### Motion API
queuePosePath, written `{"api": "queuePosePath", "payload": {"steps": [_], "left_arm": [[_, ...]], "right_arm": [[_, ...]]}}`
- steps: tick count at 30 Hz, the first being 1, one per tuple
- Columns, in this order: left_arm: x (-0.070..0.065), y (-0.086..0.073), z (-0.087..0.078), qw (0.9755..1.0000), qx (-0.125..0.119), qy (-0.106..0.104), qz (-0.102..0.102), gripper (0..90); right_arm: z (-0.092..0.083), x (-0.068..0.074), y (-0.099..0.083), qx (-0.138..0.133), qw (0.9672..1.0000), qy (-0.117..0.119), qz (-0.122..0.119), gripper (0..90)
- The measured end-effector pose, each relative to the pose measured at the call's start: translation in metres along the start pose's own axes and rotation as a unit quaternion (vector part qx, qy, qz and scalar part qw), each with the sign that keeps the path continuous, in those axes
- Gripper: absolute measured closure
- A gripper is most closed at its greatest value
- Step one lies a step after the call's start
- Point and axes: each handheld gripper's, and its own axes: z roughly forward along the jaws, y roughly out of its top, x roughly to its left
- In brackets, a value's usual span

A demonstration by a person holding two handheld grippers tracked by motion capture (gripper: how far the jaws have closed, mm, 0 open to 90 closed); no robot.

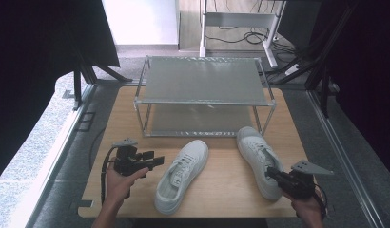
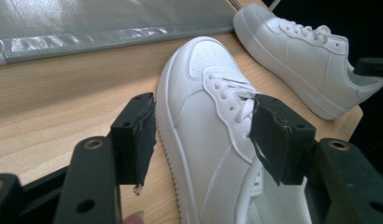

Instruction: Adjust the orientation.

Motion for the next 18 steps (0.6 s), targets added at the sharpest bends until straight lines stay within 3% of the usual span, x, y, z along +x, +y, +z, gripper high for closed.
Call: {"api": "queuePosePath", "payload": {"steps": [1,2,5,6,7,11,14,15,17,18], "left_arm": [[0.000,0.000,0.000,1.0000,0.001,-0.001,0.001,40.8],[0.000,0.000,0.000,1.0000,0.001,-0.001,0.001,40.8],[0.000,-0.001,-0.002,1.0000,-0.001,0.000,0.000,40.8],[0.000,-0.001,-0.002,1.0000,-0.001,0.000,0.000,40.8],[0.001,-0.001,-0.003,1.0000,-0.002,0.001,-0.001,40.8],[0.001,-0.002,-0.002,1.0000,0.000,0.000,-0.001,40.8],[0.001,-0.002,-0.002,1.0000,0.000,0.000,-0.001,40.8],[0.001,-0.002,-0.002,1.0000,0.000,0.000,-0.001,40.8],[0.001,-0.002,-0.003,1.0000,0.000,0.000,-0.001,40.8],[0.001,-0.002,-0.003,1.0000,0.000,0.000,-0.001,40.8]], "right_arm": [[0.002,0.011,0.001,0.006,0.9998,0.014,-0.011,88.5],[0.002,0.011,0.001,0.006,0.9998,0.014,-0.011,88.5],[0.012,0.033,-0.004,0.036,0.9980,0.028,-0.044,88.5],[0.012,0.033,-0.004,0.036,0.9980,0.028,-0.044,88.5],[0.017,0.041,-0.007,0.055,0.9965,0.019,-0.060,88.5],[0.024,0.037,-0.016,0.083,0.9950,-0.007,-0.056,90.0],[0.022,0.035,-0.018,0.086,0.9942,-0.018,-0.061,90.0],[0.021,0.035,-0.021,0.095,0.9916,-0.041,-0.077,90.0],[0.018,0.032,-0.021,0.099,0.9907,-0.053,-0.077,90.0],[0.017,0.029,-0.020,0.099,0.9916,-0.048,-0.067,90.0]]}}
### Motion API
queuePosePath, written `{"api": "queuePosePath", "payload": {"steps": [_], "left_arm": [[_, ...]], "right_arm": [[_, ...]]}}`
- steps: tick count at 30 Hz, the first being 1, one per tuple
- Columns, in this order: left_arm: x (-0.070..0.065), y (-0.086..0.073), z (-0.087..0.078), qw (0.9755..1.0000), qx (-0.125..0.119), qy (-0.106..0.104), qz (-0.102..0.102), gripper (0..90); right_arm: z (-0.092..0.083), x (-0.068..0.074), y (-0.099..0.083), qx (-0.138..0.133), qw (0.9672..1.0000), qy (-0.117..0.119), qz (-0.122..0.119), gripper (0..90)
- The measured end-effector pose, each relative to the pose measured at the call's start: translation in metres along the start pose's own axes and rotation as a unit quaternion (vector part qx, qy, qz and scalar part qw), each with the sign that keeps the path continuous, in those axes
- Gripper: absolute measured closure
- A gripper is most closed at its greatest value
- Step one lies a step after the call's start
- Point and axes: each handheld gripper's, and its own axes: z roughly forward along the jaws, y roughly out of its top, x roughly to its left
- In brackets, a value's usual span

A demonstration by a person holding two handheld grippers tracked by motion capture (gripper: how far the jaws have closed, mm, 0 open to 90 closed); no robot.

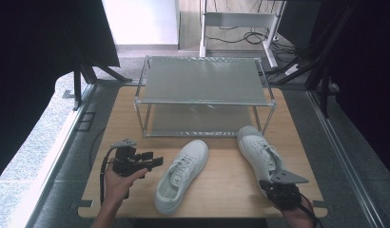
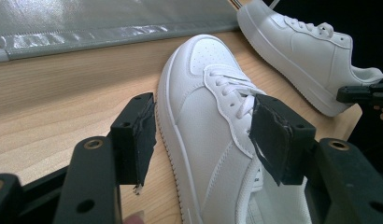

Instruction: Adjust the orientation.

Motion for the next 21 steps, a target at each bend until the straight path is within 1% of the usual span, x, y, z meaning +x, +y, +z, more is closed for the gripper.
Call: {"api": "queuePosePath", "payload": {"steps": [2,5,7,9,15,16,17,21], "left_arm": [[0.000,0.000,-0.001,1.0000,-0.001,0.000,0.000,40.8],[0.001,0.000,-0.002,1.0000,-0.001,0.001,-0.002,40.8],[0.002,0.000,-0.003,1.0000,-0.003,0.002,-0.002,40.8],[0.002,0.000,-0.004,1.0000,-0.003,0.002,-0.002,40.8],[0.003,0.001,-0.006,1.0000,-0.006,0.002,-0.004,40.8],[0.003,0.001,-0.006,1.0000,-0.006,0.002,-0.004,40.8],[0.003,0.001,-0.006,1.0000,-0.007,0.002,-0.004,40.8],[0.003,0.001,-0.007,1.0000,-0.007,0.003,-0.003,40.7]], "right_arm": [[-0.002,-0.005,-0.002,0.005,1.0000,-0.003,0.004,90.0],[-0.004,-0.009,-0.004,0.003,1.0000,0.001,0.009,90.0],[-0.005,-0.011,-0.004,0.009,0.9999,-0.003,0.005,90.0],[-0.005,-0.011,-0.004,0.008,1.0000,-0.002,0.004,90.0],[-0.011,-0.017,-0.006,0.001,0.9999,0.016,0.004,90.0],[-0.011,-0.017,-0.006,0.001,0.9999,0.016,0.004,90.0],[-0.011,-0.018,-0.006,-0.001,0.9998,0.021,0.005,90.0],[-0.010,-0.018,-0.006,0.002,0.9998,0.022,0.001,90.0]]}}
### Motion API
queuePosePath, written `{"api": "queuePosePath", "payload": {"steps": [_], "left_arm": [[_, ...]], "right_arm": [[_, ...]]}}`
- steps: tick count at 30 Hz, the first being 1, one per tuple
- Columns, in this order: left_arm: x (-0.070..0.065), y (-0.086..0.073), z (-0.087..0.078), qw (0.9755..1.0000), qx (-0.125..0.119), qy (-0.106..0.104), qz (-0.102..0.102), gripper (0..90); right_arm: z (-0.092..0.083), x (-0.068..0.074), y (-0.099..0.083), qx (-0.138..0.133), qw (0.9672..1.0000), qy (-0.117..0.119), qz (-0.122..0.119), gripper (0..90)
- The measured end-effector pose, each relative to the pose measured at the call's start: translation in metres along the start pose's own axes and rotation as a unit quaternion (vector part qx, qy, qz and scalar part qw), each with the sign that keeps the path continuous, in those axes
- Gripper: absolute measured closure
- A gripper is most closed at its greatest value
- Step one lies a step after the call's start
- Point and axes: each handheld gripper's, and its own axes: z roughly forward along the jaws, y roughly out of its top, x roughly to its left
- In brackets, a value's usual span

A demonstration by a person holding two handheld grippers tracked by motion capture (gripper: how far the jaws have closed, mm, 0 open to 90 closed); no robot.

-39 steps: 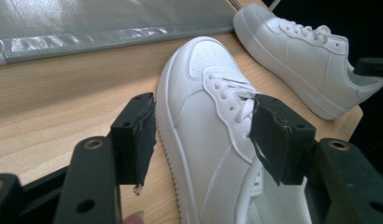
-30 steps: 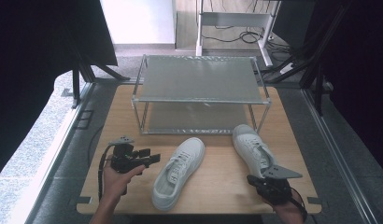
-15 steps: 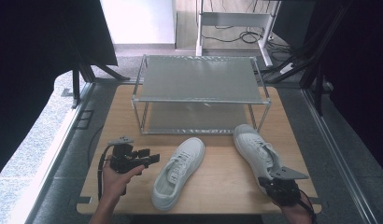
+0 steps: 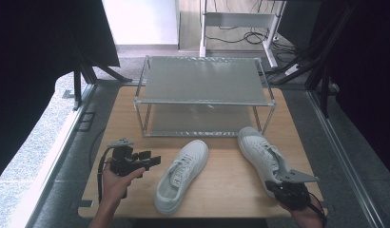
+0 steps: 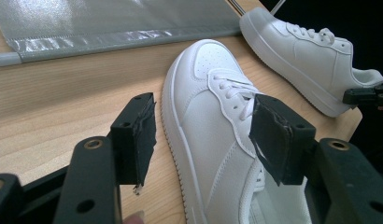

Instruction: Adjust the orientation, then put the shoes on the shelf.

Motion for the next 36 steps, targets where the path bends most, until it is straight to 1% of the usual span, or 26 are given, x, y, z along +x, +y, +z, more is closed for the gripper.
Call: {"api": "queuePosePath", "payload": {"steps": [1,2,3,4,7,9,10,11,14,15,16,17,18,19,21,22,23,25,26,28,30,31,33,36], "left_arm": [[0.000,0.000,0.000,1.0000,0.000,0.000,0.000,40.8],[0.000,0.000,-0.001,1.0000,-0.001,0.001,-0.001,40.8],[0.000,0.000,-0.001,1.0000,-0.001,0.001,-0.001,40.8],[0.001,0.000,0.000,1.0000,0.000,0.001,-0.001,40.8],[0.000,0.000,0.000,1.0000,0.001,0.000,-0.001,40.7],[0.000,0.000,0.001,1.0000,0.002,-0.001,0.000,40.7],[-0.001,0.000,0.001,1.0000,0.003,-0.001,0.000,40.7],[-0.001,0.000,0.001,1.0000,0.002,-0.001,0.002,40.7],[-0.003,0.000,0.001,1.0000,0.001,-0.002,0.004,40.7],[-0.003,0.000,0.001,1.0000,0.001,-0.002,0.004,40.7],[-0.005,0.001,0.001,1.0000,0.002,-0.003,0.006,40.7],[-0.005,0.001,0.001,1.0000,0.002,-0.003,0.006,40.7],[-0.006,0.001,0.001,1.0000,0.002,-0.004,0.007,40.7],[-0.008,0.001,0.001,0.9999,0.003,-0.005,0.009,40.6],[-0.009,0.001,0.000,0.9999,0.003,-0.005,0.011,40.6],[-0.010,0.002,0.000,0.9999,0.003,-0.006,0.014,40.5],[-0.010,0.002,0.000,0.9999,0.003,-0.006,0.014,40.5],[-0.012,0.002,-0.002,0.9999,0.002,-0.006,0.015,40.5],[-0.015,0.003,-0.003,0.9998,0.002,-0.003,0.020,40.4],[-0.018,0.004,-0.005,0.9996,0.001,0.005,0.028,40.4],[-0.020,0.006,-0.007,0.9994,-0.002,0.011,0.034,40.5],[-0.022,0.007,-0.008,0.9993,-0.002,0.012,0.036,40.5],[-0.025,0.008,-0.007,0.9990,0.000,0.017,0.042,40.5],[-0.030,0.007,-0.004,0.9983,0.009,0.025,0.051,40.5]], "right_arm": [[-0.001,-0.001,0.000,0.000,1.0000,0.000,0.000,90.0],[-0.003,-0.004,0.000,0.001,1.0000,-0.004,0.008,90.0],[-0.003,-0.004,0.000,0.001,1.0000,-0.004,0.008,90.0],[-0.005,-0.008,-0.002,0.007,0.9998,-0.015,0.013,90.0],[-0.006,-0.010,-0.003,0.004,0.9997,-0.011,0.020,90.0],[-0.006,-0.009,-0.003,-0.004,0.9998,0.005,0.019,89.2],[-0.006,-0.005,-0.001,-0.014,0.9996,0.017,0.016,85.6],[-0.006,-0.004,0.000,-0.020,0.9995,0.019,0.014,84.7],[-0.010,-0.004,0.002,-0.039,0.9986,0.032,0.018,81.2],[-0.010,-0.004,0.002,-0.039,0.9986,0.032,0.018,81.2],[-0.012,-0.004,0.003,-0.053,0.9977,0.037,0.020,79.1],[-0.012,-0.004,0.003,-0.053,0.9977,0.037,0.020,79.1],[-0.013,-0.004,0.003,-0.058,0.9974,0.038,0.021,78.5],[-0.013,-0.004,0.005,-0.064,0.9970,0.039,0.016,77.1],[-0.013,-0.003,0.006,-0.066,0.9969,0.041,0.014,76.3],[-0.013,-0.002,0.009,-0.070,0.9967,0.040,0.007,74.1],[-0.013,-0.002,0.009,-0.070,0.9967,0.040,0.007,74.1],[-0.012,-0.002,0.015,-0.075,0.9963,0.041,0.004,69.8],[-0.013,-0.002,0.023,-0.081,0.9959,0.040,0.000,63.9],[-0.015,-0.003,0.031,-0.091,0.9953,0.034,0.000,59.3],[-0.017,-0.008,0.039,-0.101,0.9941,0.039,0.008,56.2],[-0.018,-0.011,0.042,-0.105,0.9937,0.037,0.011,55.1],[-0.020,-0.017,0.049,-0.108,0.9936,0.030,0.013,54.2],[-0.022,-0.028,0.058,-0.110,0.9936,0.017,0.018,52.9]]}}
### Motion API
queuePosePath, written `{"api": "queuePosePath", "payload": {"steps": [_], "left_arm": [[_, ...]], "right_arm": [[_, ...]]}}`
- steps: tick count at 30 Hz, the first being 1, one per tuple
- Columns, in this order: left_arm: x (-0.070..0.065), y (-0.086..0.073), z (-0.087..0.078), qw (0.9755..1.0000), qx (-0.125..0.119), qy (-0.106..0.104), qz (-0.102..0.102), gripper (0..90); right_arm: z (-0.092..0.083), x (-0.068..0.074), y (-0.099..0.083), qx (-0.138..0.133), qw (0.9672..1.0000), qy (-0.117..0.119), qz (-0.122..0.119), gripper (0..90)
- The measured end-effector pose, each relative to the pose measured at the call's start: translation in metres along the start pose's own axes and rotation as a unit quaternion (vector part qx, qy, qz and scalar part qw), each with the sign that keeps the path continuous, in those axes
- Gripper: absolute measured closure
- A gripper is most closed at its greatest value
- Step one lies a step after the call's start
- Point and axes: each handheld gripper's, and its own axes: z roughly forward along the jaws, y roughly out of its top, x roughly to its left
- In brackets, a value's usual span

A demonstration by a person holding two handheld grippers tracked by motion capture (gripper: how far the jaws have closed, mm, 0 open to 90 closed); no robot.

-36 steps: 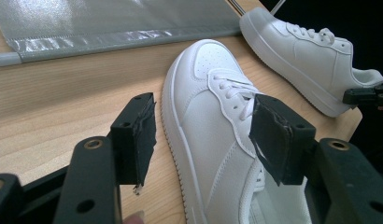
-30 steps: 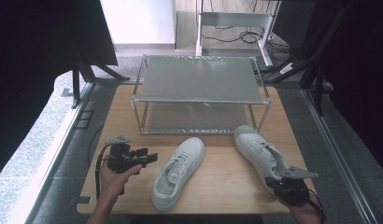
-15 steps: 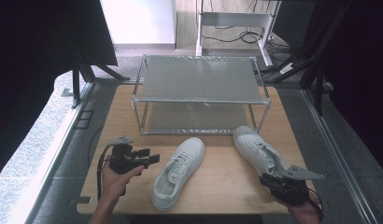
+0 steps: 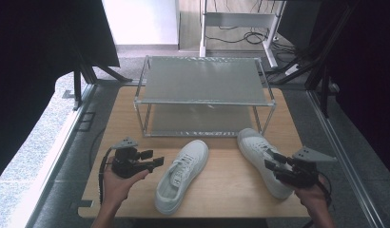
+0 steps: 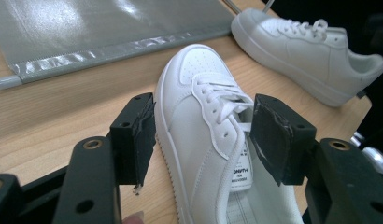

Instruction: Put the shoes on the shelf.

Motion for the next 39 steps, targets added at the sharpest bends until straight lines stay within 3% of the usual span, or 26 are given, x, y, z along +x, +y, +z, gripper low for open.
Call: {"api": "queuePosePath", "payload": {"steps": [7,10,14,22,28,30,31,33,34,39], "left_arm": [[-0.008,-0.004,0.008,0.9994,0.026,0.016,0.014,40.9],[-0.013,-0.007,0.020,0.9985,0.044,0.024,0.023,41.5],[-0.019,-0.009,0.033,0.9967,0.064,0.033,0.036,42.0],[-0.024,-0.011,0.047,0.9932,0.083,0.062,0.052,43.1],[-0.023,-0.009,0.055,0.9915,0.099,0.064,0.056,44.4],[-0.024,-0.008,0.056,0.9909,0.102,0.066,0.059,46.1],[-0.027,-0.007,0.060,0.9892,0.107,0.075,0.065,46.9],[-0.028,-0.007,0.062,0.9884,0.111,0.078,0.067,47.8],[-0.030,-0.007,0.067,0.9866,0.118,0.087,0.072,49.7],[-0.030,-0.007,0.075,0.9848,0.128,0.093,0.072,54.5]], "right_arm": [[0.005,-0.023,0.010,0.013,0.9996,-0.022,0.014,50.6],[0.014,-0.040,0.008,0.038,0.9979,-0.042,0.031,49.2],[0.023,-0.051,0.004,0.055,0.9966,-0.045,0.041,48.6],[0.031,-0.055,0.000,0.072,0.9961,-0.037,0.037,48.2],[0.043,-0.060,0.000,0.124,0.9905,-0.059,0.014,51.4],[0.045,-0.061,0.000,0.129,0.9899,-0.058,0.013,51.6],[0.047,-0.060,0.001,0.135,0.9892,-0.057,0.008,53.2],[0.048,-0.059,0.002,0.138,0.9887,-0.059,0.006,53.9],[0.050,-0.058,0.002,0.146,0.9873,-0.062,0.005,55.3],[0.053,-0.055,0.002,0.160,0.9845,-0.073,0.003,58.1]]}}
